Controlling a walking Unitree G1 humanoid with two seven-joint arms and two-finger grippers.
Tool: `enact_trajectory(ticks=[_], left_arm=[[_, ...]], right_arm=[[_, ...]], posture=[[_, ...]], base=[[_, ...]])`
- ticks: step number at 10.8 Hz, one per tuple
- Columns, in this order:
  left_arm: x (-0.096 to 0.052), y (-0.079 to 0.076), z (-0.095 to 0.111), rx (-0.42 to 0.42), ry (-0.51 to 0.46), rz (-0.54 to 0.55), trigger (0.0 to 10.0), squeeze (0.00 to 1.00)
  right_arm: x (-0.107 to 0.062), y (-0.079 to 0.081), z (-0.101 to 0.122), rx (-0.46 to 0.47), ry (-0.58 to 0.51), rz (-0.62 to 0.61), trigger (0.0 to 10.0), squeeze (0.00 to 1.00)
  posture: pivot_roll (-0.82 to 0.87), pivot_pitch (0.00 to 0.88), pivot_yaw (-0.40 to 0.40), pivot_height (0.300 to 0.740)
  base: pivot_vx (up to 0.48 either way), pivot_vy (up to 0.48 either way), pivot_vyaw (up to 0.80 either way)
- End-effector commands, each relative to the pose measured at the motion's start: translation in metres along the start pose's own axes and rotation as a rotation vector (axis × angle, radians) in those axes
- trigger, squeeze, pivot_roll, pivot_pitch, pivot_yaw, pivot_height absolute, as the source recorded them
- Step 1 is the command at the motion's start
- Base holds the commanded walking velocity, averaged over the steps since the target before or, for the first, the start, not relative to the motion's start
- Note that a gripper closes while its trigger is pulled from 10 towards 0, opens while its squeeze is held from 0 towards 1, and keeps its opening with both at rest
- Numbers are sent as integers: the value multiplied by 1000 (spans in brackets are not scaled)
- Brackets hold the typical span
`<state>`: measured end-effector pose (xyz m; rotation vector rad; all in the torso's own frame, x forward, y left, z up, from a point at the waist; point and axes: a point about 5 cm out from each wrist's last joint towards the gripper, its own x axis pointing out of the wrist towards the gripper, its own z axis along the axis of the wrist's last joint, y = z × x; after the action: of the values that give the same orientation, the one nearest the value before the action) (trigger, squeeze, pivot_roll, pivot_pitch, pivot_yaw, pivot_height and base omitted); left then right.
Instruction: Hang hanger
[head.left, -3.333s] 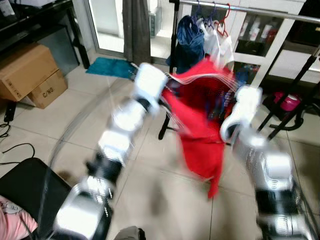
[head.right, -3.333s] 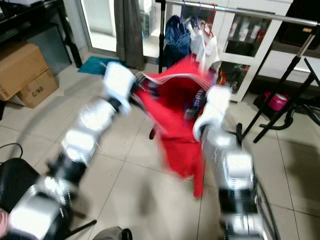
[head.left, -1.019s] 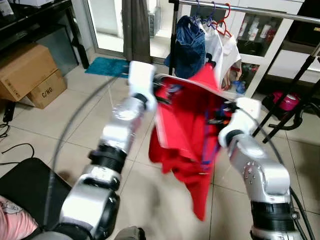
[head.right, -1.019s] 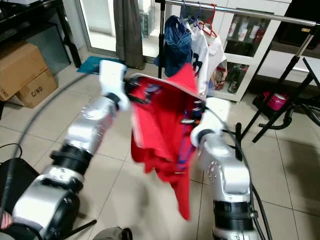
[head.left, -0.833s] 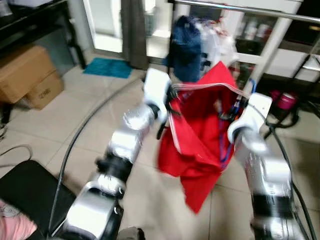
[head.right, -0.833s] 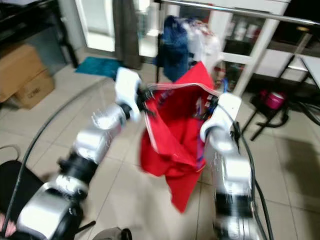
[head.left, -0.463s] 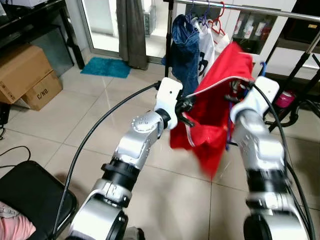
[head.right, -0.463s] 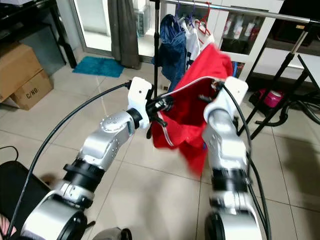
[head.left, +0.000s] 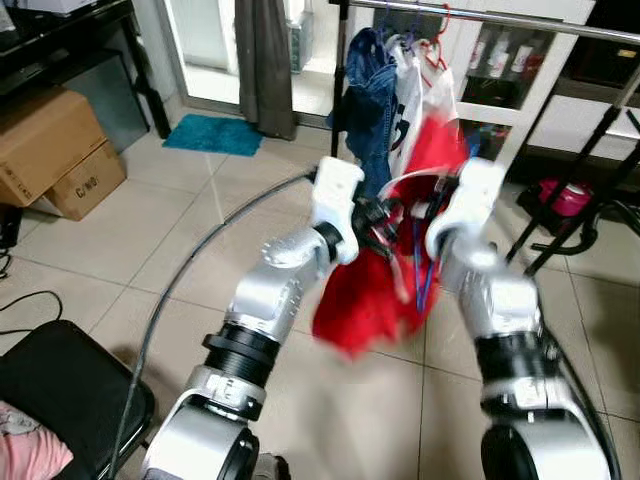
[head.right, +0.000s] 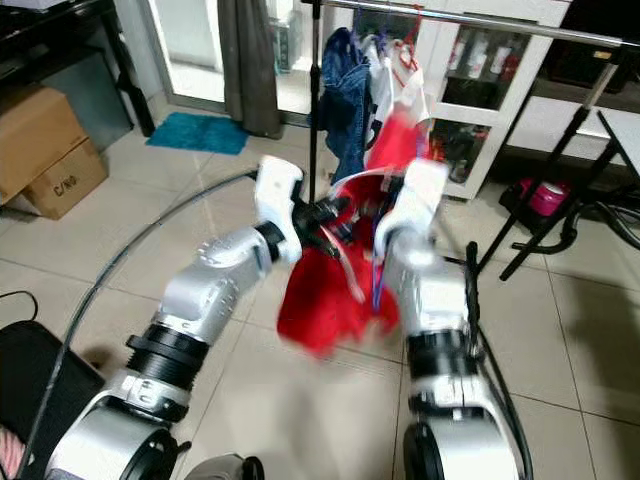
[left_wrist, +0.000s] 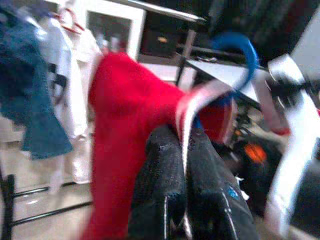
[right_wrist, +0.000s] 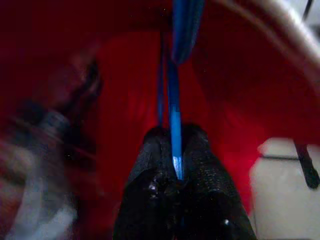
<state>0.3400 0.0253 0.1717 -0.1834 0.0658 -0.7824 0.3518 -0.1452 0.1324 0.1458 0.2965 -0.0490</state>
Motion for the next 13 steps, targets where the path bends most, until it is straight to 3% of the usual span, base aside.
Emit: enact_trajectory(ticks=[1,2,5,6,9,10,11,13], left_arm=[[1,7,21,35,-76,41,0,0],[-1,17,24,78,-64,80,0,0],[-4,25,7,205,42,119,0,0],[-2,20,-1,209,69,97,0,0],[0,16,-9,232,99,99,0,0],[-1,17,-9,236,97,115,431,0],[-3,29,-1,256,64,221,2902,0],[-5,42,14,264,-9,322,0,0]], right_arm=[[-4,-8,1,8,-15,-9,10000,0],[-10,-20,2,48,-49,-33,10000,0],[-21,-23,31,-17,-165,29,10000,0],[-24,-22,51,18,-231,61,10000,0],[-24,-19,66,23,-267,70,10000,0],[-24,-18,66,21,-267,78,10000,0],[-25,-15,65,16,-263,92,10000,0],[-27,-13,63,-7,-250,122,10000,0]], posture=[[3,0,0,740],[2,0,10,740],[-8,0,25,740],[-8,0,26,740],[-8,0,21,740],[-6,0,16,740],[-6,0,13,740],[-7,0,11,740]], base=[[0,0,0],[0,0,0],[0,0,0],[0,0,0],[0,0,0],[0,0,0],[0,0,0],[0,0,0]])
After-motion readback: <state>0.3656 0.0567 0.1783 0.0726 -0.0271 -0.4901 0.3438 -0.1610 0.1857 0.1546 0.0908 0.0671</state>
